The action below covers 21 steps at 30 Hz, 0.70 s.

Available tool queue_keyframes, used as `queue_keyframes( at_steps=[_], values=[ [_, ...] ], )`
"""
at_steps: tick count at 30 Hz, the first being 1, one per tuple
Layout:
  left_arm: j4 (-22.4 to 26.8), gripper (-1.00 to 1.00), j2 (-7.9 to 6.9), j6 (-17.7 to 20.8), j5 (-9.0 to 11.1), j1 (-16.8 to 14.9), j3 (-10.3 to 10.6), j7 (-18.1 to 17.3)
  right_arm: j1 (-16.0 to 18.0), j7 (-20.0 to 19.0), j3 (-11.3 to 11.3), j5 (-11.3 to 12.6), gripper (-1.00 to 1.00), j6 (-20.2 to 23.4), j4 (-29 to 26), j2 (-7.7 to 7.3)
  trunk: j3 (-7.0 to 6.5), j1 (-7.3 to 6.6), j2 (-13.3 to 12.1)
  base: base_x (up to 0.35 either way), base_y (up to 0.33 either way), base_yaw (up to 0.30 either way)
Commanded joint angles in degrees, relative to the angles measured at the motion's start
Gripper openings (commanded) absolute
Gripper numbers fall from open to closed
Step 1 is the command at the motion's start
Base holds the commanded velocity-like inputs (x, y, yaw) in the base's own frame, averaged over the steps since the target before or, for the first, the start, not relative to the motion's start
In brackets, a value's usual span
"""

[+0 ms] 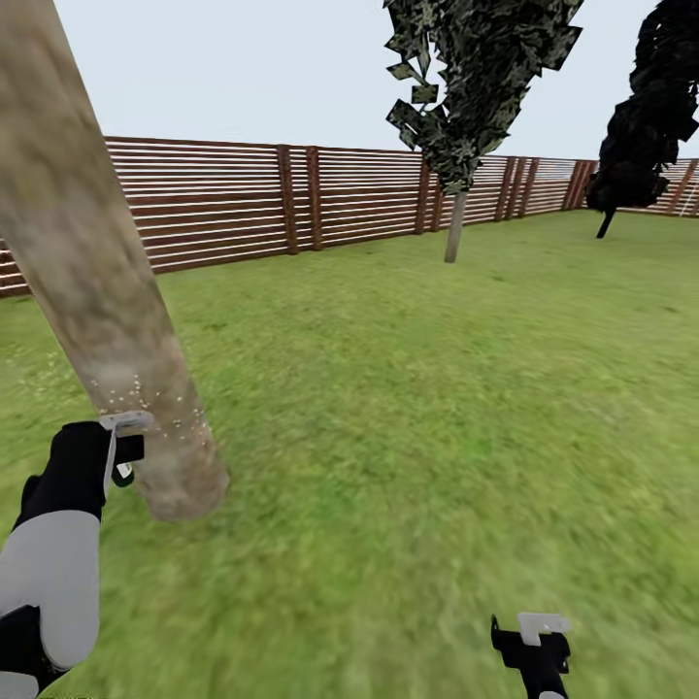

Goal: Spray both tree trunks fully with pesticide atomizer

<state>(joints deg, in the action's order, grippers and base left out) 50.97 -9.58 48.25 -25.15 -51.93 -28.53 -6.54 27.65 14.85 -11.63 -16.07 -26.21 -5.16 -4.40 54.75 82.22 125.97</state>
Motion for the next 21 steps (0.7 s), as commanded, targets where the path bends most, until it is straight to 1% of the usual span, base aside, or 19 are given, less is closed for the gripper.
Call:
queue_keyframes(
  at_steps=[1, 11, 16, 21],
  values=[
    [0.14, -1.0, 0.01, 0.22, -0.6, -0.21, -0.12, -0.57, 0.03, 0.18, -0.41, -0.62, 1.0, -0.16, 0.06, 0.0, 0.05, 0.01, 0.02, 0.144, -0.236, 0.276],
    [0.18, -1.0, 0.25, 0.27, -0.6, -0.33, -0.12, -0.56, 0.03, 0.18, -0.46, -0.61, 1.0, -0.16, 0.06, 0.0, 0.05, 0.01, 0.02, 0.013, -0.269, 0.268],
    [0.25, -1.0, 0.29, 0.27, -0.61, -0.37, -0.12, -0.55, 0.03, 0.18, -0.47, -0.63, 1.0, -0.16, 0.06, -0.25, 0.05, 0.01, 0.02, 0.013, -0.273, 0.029],
    [0.22, -1.0, 0.35, 0.18, -0.6, -0.23, -0.08, -0.5, 0.03, 0.18, -0.47, -0.63, 1.0, -0.16, 0.06, -0.26, 0.05, 0.01, 0.02, 0.187, -0.227, 0.0]
  ],
)
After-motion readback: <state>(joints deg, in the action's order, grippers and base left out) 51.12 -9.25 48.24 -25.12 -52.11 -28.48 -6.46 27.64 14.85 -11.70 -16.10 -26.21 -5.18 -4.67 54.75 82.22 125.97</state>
